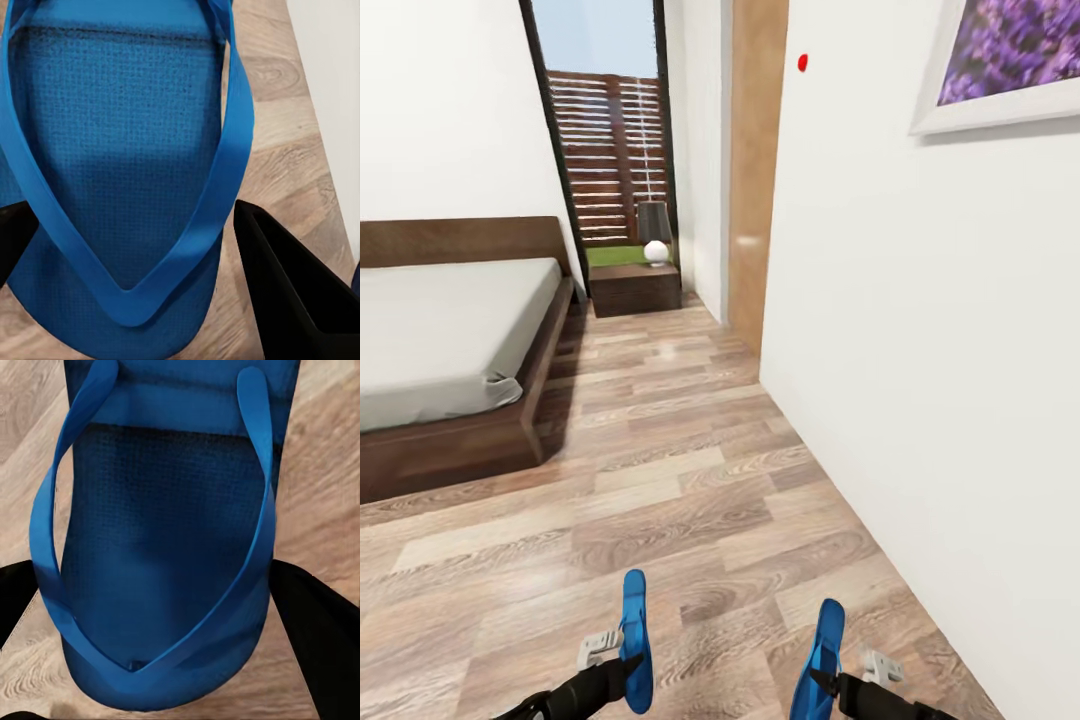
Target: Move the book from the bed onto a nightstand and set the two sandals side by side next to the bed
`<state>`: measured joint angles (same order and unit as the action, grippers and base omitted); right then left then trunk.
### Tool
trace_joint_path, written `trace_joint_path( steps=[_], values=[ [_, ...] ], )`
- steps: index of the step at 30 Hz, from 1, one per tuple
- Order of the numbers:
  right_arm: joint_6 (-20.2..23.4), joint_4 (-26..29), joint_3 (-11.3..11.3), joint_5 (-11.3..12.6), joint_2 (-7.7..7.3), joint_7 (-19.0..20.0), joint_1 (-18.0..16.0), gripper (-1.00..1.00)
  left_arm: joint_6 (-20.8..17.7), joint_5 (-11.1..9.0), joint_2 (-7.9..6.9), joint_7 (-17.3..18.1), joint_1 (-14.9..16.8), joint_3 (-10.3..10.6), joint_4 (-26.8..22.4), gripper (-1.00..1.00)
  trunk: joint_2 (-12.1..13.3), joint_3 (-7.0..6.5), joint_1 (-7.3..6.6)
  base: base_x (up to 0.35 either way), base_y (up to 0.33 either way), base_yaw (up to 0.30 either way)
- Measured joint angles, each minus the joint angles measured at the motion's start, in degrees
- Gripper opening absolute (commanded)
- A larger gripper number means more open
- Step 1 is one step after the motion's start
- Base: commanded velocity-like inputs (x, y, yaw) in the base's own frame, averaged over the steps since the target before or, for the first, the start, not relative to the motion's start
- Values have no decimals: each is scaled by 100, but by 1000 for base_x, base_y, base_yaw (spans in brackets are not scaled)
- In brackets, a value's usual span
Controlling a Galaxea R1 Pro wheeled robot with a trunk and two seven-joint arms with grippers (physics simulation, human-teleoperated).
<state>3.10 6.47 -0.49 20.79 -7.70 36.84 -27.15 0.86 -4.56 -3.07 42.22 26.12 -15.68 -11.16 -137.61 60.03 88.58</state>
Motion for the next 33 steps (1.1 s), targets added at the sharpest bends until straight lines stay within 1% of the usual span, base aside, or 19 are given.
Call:
trace_joint_path(
  steps=[3,6,18,28,33],
  values=[
    [0,-1,-1,0,2,3,0,-100,-2,0,1,0,1,1,2,-100,0,0,0,319,0,268],
    [0,0,0,0,-1,5,1,-100,-1,0,2,-1,2,0,5,-100,0,0,0,319,0,136],
    [0,1,2,1,-1,6,1,-100,0,0,2,-1,-1,4,8,-100,0,0,0,319,0,19],
    [0,0,-2,1,-1,6,0,-100,2,0,8,-3,2,8,7,-100,0,0,0,319,0,246],
    [0,2,1,1,-2,6,1,-100,2,0,10,-6,0,9,7,-100,0,0,0,319,0,60]
  ],
)
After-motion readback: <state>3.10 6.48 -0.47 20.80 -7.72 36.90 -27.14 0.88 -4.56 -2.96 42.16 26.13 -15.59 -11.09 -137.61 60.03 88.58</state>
